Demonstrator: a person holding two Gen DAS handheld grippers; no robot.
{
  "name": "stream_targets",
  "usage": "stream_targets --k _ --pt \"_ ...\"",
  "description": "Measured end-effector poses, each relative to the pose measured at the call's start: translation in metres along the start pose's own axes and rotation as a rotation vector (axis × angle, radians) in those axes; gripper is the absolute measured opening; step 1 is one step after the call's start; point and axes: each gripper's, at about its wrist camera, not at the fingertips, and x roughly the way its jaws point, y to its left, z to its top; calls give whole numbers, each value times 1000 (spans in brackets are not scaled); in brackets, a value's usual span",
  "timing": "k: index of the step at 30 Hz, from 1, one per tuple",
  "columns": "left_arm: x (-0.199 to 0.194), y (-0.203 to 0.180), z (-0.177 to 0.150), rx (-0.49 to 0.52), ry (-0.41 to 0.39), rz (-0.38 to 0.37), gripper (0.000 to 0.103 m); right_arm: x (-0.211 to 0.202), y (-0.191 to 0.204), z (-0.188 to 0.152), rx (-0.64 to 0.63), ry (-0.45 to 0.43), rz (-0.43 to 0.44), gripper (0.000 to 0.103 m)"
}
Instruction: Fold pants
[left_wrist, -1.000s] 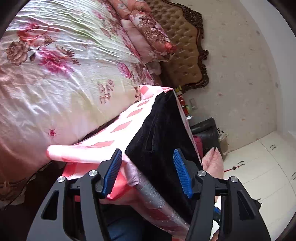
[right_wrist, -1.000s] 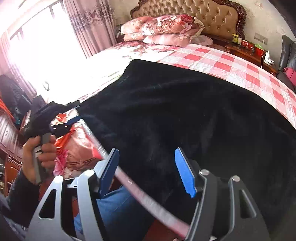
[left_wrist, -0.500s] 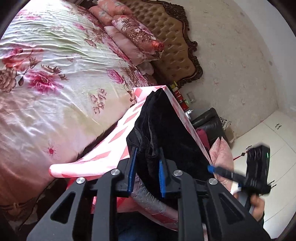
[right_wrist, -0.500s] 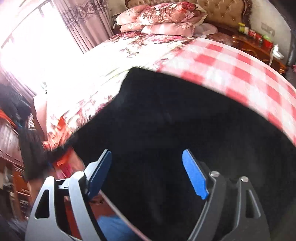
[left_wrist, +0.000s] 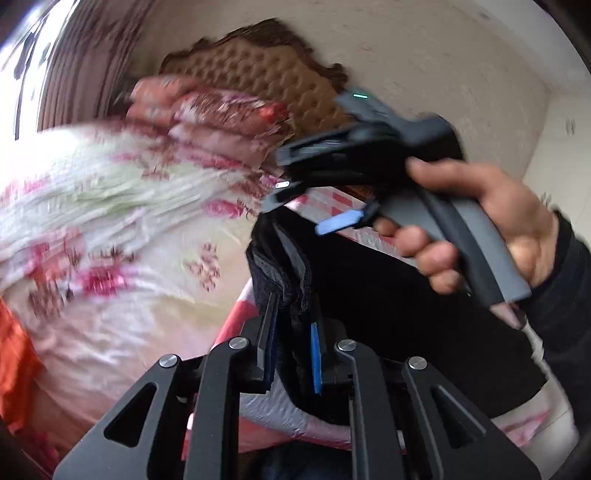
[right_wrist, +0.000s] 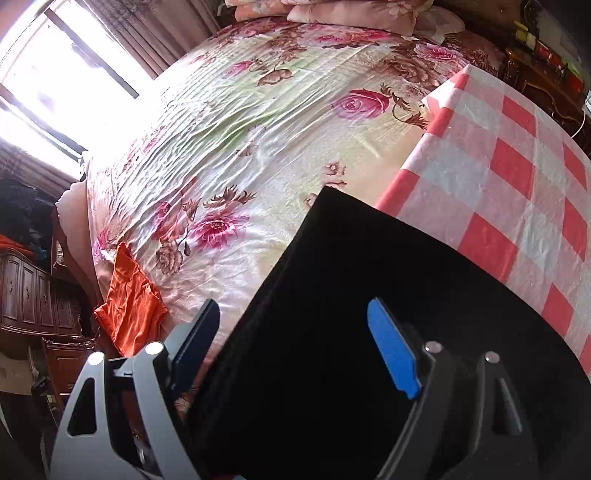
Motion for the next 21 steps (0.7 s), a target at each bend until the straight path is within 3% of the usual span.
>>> stream_targets --k 5,14,15,16,17,19,21 --pt "9 -57 -2 198 -18 27 11 -5 7 1 -37 12 -37 88" --pt "9 -117 -19 394 -45 15 11 1 -11 -8 -150 106 -170 88" --pt "9 -123 -21 413 -48 14 11 1 -16 -10 -156 107 -172 81" --pt "9 -129 -22 432 -50 13 11 1 -21 -12 -159 104 -163 66" --pt "8 -137 -25 454 -53 12 10 -1 -30 -16 -154 104 -139 37" --pt "9 -147 -26 467 -48 9 10 -11 -51 -23 -109 86 -71 22" --pt "9 -158 -30 491 -50 3 10 -29 -73 -29 -52 32 -16 21"
